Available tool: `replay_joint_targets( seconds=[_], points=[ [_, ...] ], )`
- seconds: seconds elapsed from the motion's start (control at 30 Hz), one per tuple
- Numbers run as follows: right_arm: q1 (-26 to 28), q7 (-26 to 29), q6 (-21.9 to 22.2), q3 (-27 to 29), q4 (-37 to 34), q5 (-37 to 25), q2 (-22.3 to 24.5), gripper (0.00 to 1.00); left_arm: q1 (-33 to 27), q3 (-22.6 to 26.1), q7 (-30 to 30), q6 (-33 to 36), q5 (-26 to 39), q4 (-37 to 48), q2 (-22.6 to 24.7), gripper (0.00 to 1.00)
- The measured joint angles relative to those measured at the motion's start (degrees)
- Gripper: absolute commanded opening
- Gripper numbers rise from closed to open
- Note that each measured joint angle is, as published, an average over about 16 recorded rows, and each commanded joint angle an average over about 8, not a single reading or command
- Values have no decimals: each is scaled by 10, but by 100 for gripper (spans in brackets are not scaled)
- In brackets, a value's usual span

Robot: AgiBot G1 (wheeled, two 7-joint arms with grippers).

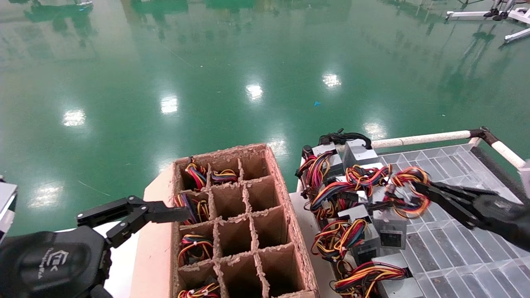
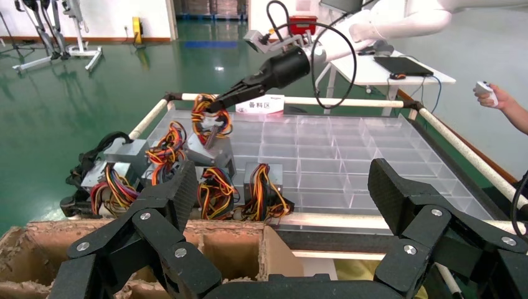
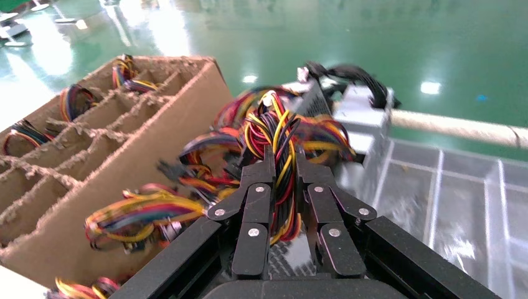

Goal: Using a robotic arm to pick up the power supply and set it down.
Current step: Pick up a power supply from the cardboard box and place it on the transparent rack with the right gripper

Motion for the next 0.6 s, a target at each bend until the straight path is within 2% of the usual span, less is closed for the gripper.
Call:
replay_joint_targets(
  seconds=[0.27,0.6],
  points=[
    [-36,-6,13,14,-8,19,21,0,0,0,0,0,0,0,0,100],
    [-58,-11,70,20,-15,28,36,0,0,0,0,0,0,0,0,100]
  ],
)
